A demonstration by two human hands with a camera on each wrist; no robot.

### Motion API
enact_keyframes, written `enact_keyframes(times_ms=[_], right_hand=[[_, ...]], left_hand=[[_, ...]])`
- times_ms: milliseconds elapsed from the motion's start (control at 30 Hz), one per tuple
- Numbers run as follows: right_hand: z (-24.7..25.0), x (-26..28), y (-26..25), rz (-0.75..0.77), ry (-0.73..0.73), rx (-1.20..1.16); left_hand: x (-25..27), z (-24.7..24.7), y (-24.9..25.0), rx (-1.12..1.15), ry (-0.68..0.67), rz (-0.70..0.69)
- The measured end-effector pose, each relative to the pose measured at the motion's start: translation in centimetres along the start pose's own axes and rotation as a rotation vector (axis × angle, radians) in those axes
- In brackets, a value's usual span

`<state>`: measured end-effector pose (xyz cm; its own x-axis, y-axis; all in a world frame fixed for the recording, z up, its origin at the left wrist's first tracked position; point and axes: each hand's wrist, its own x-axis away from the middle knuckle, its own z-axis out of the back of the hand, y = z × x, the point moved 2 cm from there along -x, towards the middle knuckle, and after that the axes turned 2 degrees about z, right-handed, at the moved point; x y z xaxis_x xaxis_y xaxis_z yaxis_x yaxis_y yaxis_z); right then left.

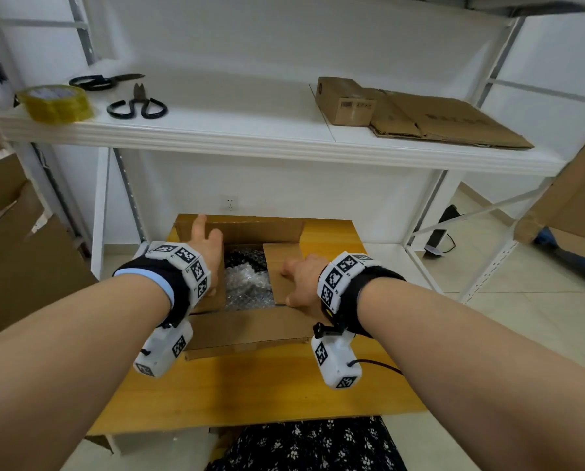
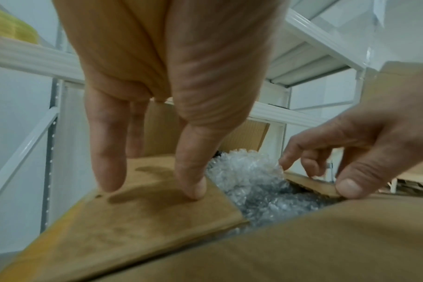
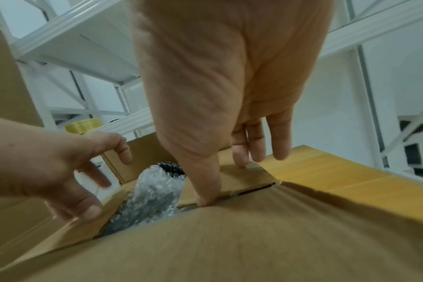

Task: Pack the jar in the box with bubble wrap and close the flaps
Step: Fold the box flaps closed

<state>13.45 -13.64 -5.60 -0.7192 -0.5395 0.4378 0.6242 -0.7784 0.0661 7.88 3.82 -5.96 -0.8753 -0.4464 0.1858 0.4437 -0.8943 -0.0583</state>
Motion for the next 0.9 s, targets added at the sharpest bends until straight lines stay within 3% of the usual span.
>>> enact_keyframes(times_ms=[100, 167, 333, 433, 633, 767, 900], right_hand=[[0.0, 0.1, -0.3, -0.008, -0.006, 0.023], [0.1, 0.1, -0.5, -0.019, -0.037, 0.016], [0.4, 0.8, -0.4, 0.001, -0.046, -0.029], [0.4, 1.1, -0.5, 0.017, -0.105, -0.026], [0.6, 1.7, -1.0, 0.068, -0.308, -0.066], [0.6, 2.0, -0.7, 0.07, -0.345, -0.068], [0.6, 1.4, -0.5, 0.032, -0.325, -0.174]], left_hand=[[0.5, 0.7, -0.5, -0.098, 0.11, -0.129], [1.2, 0.8, 0.0, -0.147, 0.096, -0.24], [3.2, 0.3, 1.4, 0.035, -0.368, -0.273], [3.8, 0.6, 1.5, 0.039, -0.469, -0.289], [5.3, 0.0, 3.6, -0.248, -0.441, -0.347], [4.4, 0.8, 3.3, 0.001, -0.508, -0.302], [3.2, 1.5, 1.4, 0.238, -0.414, -0.219]])
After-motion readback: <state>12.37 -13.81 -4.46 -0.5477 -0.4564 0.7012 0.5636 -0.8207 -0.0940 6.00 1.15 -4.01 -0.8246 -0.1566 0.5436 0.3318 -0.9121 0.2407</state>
